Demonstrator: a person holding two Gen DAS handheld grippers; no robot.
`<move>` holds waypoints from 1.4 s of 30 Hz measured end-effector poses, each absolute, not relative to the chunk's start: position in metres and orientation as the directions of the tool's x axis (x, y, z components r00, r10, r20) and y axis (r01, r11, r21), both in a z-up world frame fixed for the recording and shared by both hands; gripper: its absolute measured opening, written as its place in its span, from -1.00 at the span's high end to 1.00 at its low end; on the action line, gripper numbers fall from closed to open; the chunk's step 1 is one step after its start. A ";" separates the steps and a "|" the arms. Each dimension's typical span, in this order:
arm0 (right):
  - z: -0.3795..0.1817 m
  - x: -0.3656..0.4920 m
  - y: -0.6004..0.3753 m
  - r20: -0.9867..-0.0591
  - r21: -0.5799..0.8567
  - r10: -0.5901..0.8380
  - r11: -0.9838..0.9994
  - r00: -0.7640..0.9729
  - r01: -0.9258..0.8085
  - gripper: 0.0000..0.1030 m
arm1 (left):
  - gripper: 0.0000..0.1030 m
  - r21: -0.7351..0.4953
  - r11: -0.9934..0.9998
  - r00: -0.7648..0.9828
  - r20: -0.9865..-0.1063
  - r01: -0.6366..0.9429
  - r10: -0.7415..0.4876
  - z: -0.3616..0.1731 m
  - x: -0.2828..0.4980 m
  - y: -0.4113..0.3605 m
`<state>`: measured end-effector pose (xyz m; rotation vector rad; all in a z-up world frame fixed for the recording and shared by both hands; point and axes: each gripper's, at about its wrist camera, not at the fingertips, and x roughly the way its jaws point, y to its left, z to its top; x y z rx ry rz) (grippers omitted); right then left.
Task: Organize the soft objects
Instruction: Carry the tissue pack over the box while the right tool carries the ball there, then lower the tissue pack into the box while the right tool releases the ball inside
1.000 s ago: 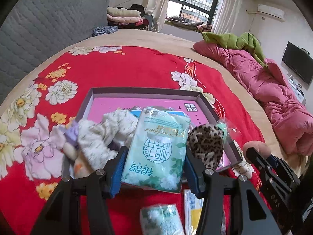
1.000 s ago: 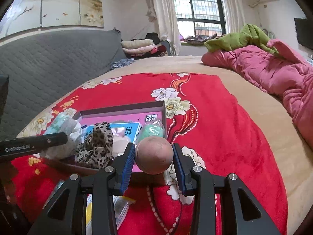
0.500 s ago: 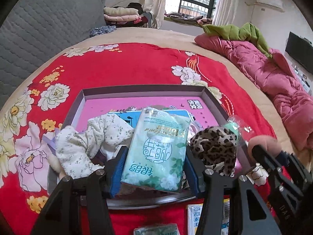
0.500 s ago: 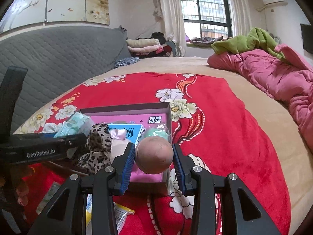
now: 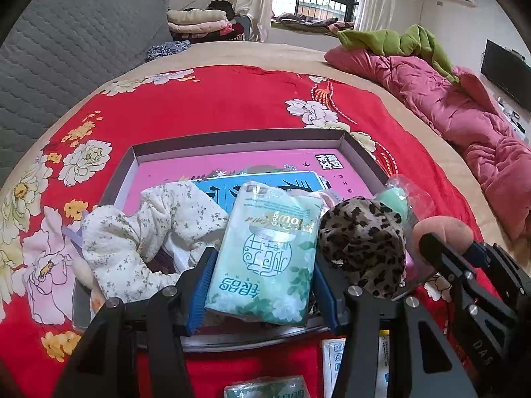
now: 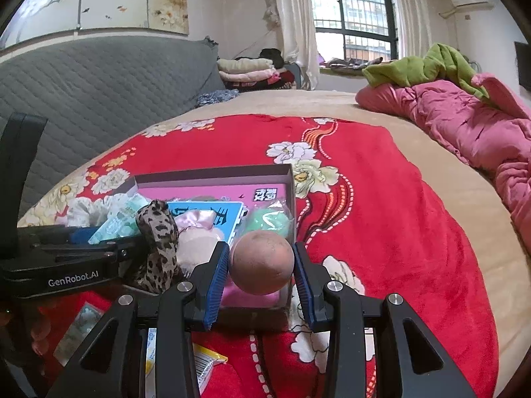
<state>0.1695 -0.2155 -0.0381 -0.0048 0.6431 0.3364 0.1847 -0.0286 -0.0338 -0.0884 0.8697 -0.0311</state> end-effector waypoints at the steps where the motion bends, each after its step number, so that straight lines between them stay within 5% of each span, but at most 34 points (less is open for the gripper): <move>1: -0.040 0.170 -0.214 -0.594 0.092 0.302 0.946 0.746 -0.311 0.23 | -0.06 -0.090 0.996 0.644 -0.762 -0.009 -0.063 -0.034 0.185 -0.029; 20: -0.047 0.168 -0.209 -0.624 0.056 0.286 0.945 0.728 -0.323 0.21 | -0.06 -0.106 0.994 0.637 -0.767 -0.014 -0.073 -0.033 0.183 -0.026; 32: -0.041 0.169 -0.222 -0.611 0.107 0.295 0.950 0.735 -0.293 -0.05 | -0.06 -0.100 0.995 0.633 -0.771 -0.015 -0.068 -0.031 0.183 -0.027; 42: -0.041 0.169 -0.227 -0.615 0.120 0.289 0.954 0.734 -0.276 -0.08 | -0.09 -0.082 0.996 0.648 -0.761 -0.028 -0.044 -0.024 0.194 -0.027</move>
